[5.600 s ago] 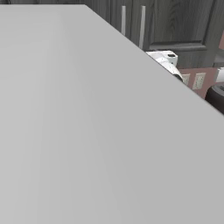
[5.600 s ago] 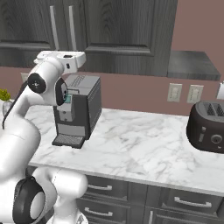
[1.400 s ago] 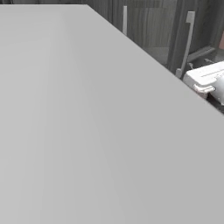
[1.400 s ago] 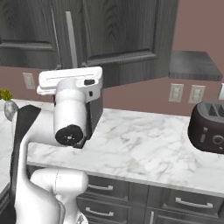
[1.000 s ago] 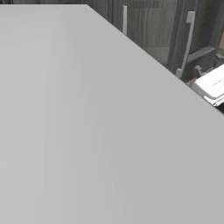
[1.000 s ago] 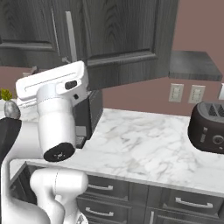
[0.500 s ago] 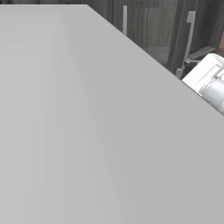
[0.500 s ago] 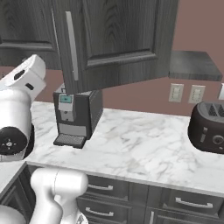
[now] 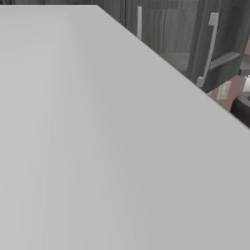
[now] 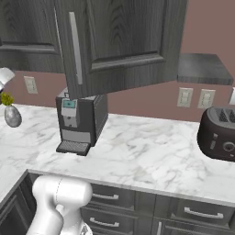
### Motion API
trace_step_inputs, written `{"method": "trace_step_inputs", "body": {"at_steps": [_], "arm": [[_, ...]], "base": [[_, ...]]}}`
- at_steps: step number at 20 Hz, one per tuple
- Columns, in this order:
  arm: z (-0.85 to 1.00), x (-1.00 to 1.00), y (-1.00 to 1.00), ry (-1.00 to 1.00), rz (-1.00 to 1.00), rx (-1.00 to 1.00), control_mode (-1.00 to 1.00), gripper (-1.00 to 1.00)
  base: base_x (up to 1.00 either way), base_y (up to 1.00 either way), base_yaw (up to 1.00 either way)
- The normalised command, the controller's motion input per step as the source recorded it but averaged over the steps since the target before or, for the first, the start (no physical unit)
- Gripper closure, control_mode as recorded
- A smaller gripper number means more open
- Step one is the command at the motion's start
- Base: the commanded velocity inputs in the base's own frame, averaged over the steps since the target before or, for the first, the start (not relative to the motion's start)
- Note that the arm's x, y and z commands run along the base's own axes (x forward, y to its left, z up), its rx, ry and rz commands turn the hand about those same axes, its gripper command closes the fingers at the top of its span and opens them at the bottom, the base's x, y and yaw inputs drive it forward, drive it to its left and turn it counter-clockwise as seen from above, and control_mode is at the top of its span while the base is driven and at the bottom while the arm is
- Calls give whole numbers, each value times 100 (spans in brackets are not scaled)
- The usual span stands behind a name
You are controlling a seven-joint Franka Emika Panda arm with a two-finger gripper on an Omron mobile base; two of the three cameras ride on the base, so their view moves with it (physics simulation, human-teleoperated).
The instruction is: Get the candle and the beer from the cabinet and move them to the dining counter.
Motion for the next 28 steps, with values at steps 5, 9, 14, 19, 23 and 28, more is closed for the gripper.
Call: {"method": "trace_step_inputs", "body": {"at_steps": [5,9,14,19,23,28], "arm": [[-61,52,47,22,-35,-17,-100,-100],[-28,41,-6,17,-36,-7,-100,-100],[-10,32,-34,9,-33,-7,-100,-100],[-2,26,-44,1,-23,-8,-100,-100],[0,9,-48,0,-18,-4,-100,-100],[2,22,-30,0,-13,-3,-100,-100]], "base": [[0,0,0],[0,0,0],[0,0,0],[0,0,0],[0,0,0],[0,0,0]]}}
